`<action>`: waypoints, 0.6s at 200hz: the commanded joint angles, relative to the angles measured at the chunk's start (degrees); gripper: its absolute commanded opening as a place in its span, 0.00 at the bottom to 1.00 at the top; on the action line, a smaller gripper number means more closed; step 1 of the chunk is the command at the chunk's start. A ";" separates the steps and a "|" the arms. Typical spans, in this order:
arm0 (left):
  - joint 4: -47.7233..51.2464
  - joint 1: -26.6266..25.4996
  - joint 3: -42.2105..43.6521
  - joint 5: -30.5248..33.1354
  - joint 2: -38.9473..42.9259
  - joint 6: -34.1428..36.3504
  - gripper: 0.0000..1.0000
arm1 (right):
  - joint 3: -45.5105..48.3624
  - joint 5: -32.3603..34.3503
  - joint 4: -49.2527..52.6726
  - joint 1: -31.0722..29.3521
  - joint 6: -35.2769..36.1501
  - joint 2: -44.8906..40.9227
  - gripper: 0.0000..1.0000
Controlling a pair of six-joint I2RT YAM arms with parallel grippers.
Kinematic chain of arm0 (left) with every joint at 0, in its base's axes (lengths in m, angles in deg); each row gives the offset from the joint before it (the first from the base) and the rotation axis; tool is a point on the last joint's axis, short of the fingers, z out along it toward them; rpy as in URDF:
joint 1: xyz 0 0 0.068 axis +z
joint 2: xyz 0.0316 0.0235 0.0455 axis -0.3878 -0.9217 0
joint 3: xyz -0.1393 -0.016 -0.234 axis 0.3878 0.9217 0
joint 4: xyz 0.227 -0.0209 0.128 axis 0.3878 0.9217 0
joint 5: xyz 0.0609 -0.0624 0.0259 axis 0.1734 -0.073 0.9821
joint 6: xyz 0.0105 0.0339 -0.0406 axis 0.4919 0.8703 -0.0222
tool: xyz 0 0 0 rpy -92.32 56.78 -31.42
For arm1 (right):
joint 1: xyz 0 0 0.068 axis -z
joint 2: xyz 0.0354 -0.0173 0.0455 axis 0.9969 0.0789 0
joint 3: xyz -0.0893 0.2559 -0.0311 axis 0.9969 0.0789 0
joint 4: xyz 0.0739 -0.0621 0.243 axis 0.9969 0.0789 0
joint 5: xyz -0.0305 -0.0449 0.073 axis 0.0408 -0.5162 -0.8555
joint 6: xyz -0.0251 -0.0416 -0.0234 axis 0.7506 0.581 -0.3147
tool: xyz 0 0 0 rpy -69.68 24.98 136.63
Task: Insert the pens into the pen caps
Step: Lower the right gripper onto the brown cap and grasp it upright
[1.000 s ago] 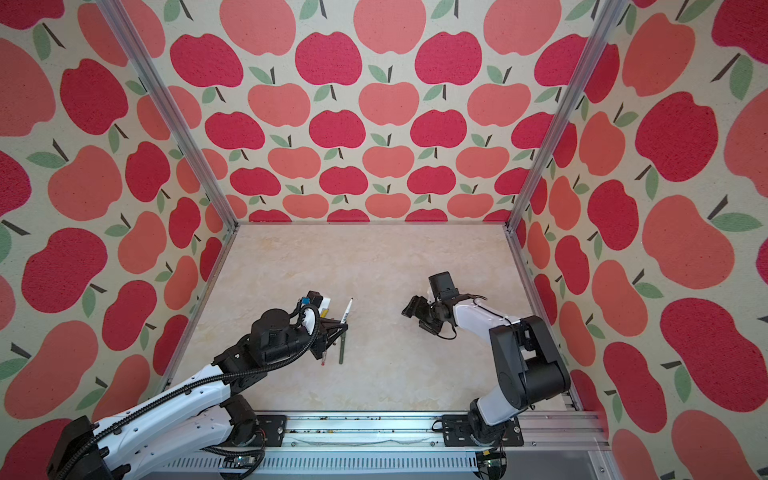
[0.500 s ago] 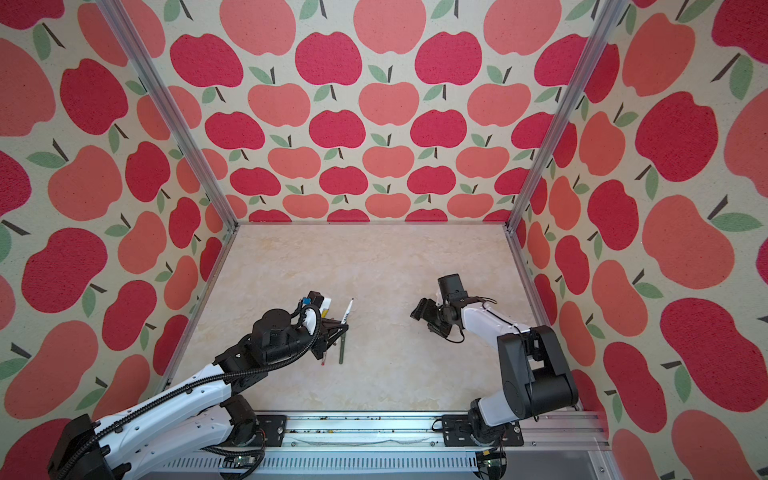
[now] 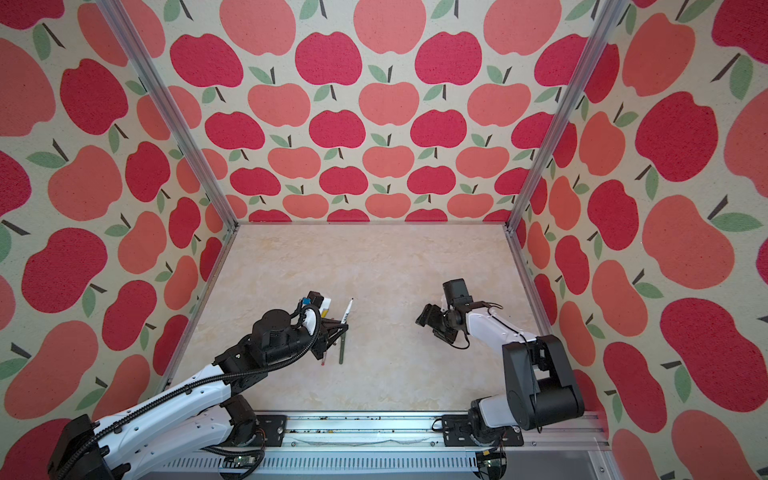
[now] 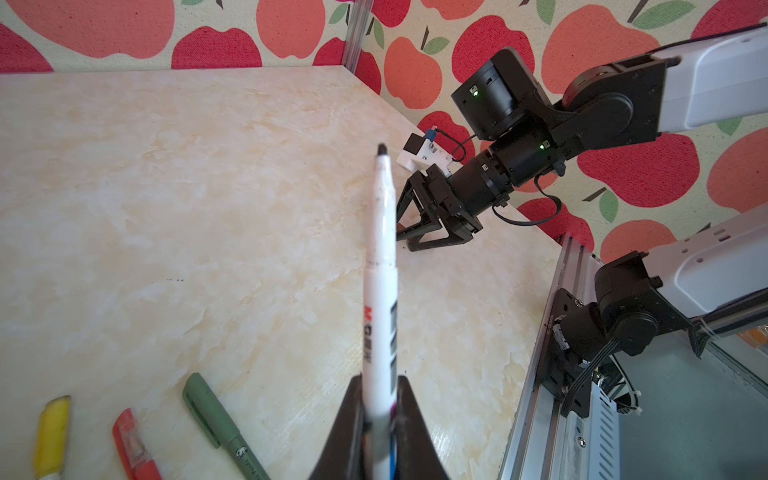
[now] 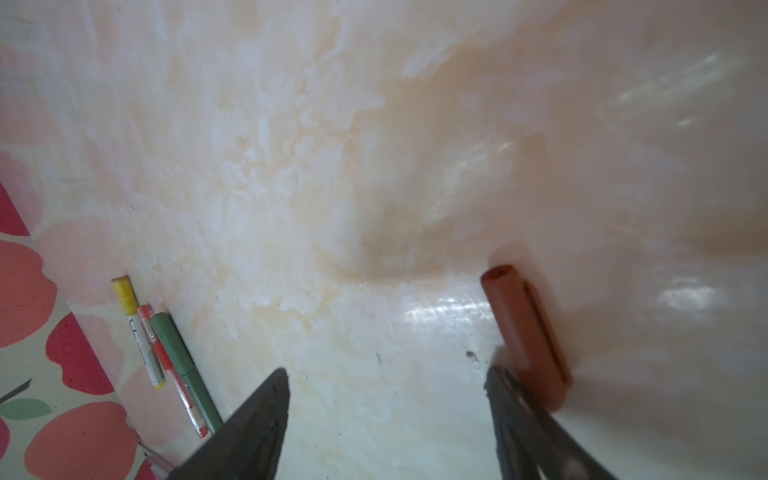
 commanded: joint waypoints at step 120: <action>0.70 -0.74 0.02 1.54 2.28 0.12 0.05 | -8.49 4.04 1.65 5.04 5.41 10.72 0.74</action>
